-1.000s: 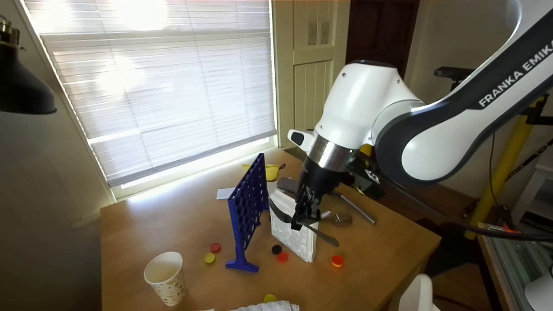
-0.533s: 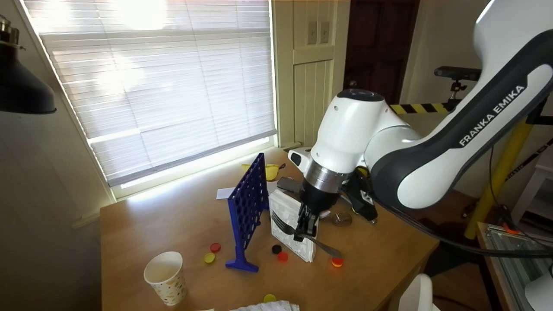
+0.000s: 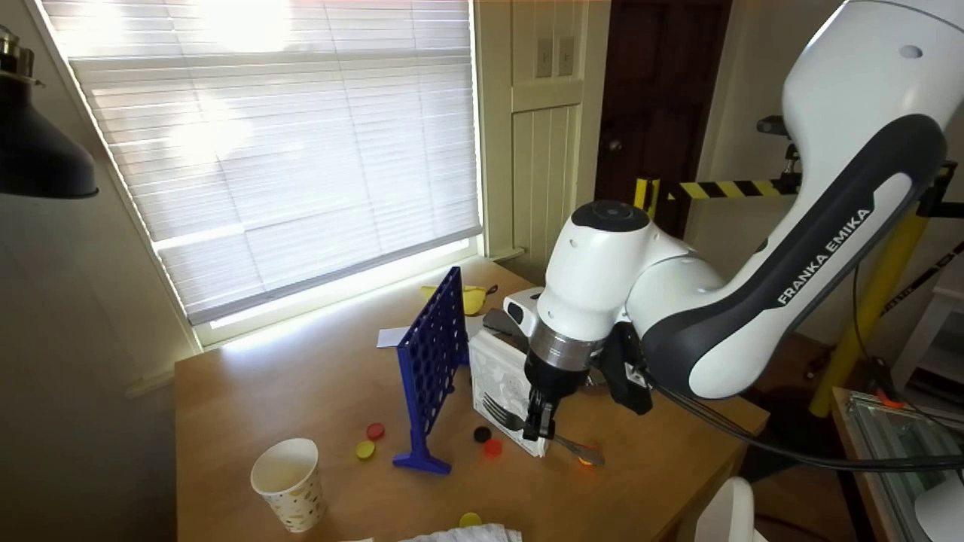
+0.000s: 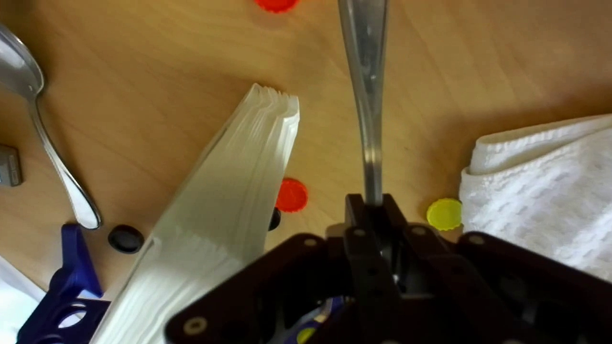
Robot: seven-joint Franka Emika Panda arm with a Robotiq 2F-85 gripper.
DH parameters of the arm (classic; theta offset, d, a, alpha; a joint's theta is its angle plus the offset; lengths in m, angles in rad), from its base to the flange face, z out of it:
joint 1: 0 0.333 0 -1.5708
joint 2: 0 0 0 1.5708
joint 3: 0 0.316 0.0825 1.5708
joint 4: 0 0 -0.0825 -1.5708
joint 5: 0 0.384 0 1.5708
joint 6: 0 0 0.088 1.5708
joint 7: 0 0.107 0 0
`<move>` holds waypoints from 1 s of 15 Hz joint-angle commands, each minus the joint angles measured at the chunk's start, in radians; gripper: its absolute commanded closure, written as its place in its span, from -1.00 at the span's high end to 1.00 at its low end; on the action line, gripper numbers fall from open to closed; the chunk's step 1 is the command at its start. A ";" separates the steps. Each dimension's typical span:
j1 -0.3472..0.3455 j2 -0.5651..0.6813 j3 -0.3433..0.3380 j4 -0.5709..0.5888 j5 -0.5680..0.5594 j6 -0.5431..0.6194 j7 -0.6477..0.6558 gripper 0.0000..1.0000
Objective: Pick up the folk from the blue object and put it on the table
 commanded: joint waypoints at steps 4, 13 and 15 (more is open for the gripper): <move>0.070 0.079 -0.060 0.038 -0.095 -0.047 0.044 -0.95; 0.088 0.137 -0.056 0.058 -0.096 -0.140 0.015 -0.95; 0.087 0.146 -0.056 0.062 -0.097 -0.155 0.009 -0.95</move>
